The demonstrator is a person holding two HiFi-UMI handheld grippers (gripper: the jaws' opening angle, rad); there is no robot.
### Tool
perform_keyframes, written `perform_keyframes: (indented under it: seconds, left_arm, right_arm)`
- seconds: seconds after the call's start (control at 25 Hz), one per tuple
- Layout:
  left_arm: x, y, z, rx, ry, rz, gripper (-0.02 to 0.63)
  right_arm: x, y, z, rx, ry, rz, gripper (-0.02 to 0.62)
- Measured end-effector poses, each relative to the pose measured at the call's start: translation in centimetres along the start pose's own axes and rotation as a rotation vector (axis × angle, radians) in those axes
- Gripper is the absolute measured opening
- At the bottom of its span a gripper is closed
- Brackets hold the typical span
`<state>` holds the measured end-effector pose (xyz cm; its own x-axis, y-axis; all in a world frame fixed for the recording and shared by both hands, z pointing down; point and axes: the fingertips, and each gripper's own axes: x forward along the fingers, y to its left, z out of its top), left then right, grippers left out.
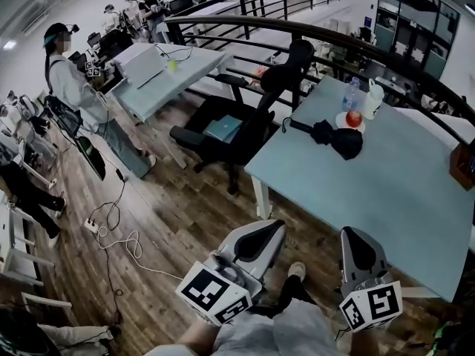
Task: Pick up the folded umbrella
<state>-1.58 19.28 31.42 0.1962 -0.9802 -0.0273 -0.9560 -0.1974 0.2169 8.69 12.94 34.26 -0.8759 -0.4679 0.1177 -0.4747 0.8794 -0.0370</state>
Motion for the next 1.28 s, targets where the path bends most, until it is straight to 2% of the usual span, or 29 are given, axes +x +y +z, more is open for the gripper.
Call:
perform_keyframes:
  seconds: [0.2,0.52,0.92,1.28]
  left_arm:
    - [5.0,0.5,0.4,-0.004,0.006,-0.013,0.005]
    - [12.2,2.8,2.2,0.012,-0.005,-0.007,0.005]
    - [17.9,4.9,3.2,0.026,-0.028,0.026,0.005]
    - [21.0,4.7,2.7,0.018,-0.02,0.037,0.005]
  right_arm:
    - [1.7,-4.4,0.4,-0.044,0.02,-0.025,0.0]
    - [5.9,-10.4,2.4,-0.029,-0.017,-0.03,0.0]
    - [9.5,-16.3,3.5,-0.042,-0.027,-0.028,0.0]
    - [9.7,-20.0,3.1,-0.035,-0.007,-0.043,0.0]
